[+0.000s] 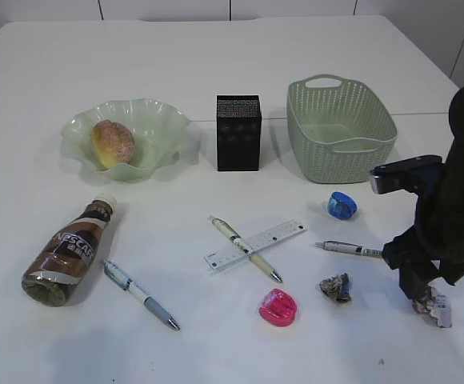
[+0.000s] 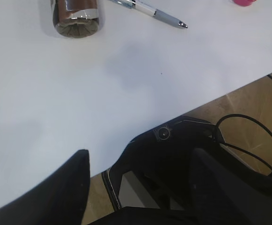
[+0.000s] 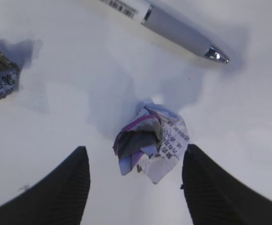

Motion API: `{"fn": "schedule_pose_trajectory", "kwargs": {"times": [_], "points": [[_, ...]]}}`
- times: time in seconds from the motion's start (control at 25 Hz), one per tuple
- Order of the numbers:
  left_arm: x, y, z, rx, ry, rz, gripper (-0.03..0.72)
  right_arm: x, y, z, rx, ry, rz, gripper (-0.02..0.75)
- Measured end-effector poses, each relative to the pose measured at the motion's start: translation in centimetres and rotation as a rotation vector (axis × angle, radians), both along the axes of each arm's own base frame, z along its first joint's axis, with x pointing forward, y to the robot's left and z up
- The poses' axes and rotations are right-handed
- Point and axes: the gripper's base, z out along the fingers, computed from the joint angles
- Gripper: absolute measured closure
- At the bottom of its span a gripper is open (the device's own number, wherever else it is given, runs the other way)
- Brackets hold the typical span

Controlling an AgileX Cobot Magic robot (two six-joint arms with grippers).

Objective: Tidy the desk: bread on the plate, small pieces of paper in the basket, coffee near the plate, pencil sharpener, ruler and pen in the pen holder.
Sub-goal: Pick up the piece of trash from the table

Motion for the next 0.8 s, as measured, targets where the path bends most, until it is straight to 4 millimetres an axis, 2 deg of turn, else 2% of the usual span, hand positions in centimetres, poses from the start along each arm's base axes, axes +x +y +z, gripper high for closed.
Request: {"fn": "schedule_pose_trajectory", "kwargs": {"times": [0.16, 0.48, 0.8], "points": [[0.0, 0.0, 0.0, 0.000, 0.000, 0.000, 0.223, -0.1, 0.0, 0.0, -0.001, 0.006, -0.001, 0.249], [0.0, 0.0, 0.0, 0.000, 0.001, 0.000, 0.231, 0.1, 0.0, -1.5, -0.009, 0.051, -0.006, 0.250], [0.0, 0.0, 0.0, 0.000, 0.001, 0.000, 0.232, 0.3, 0.1, -1.6, -0.005, 0.031, -0.015, 0.252]]}}
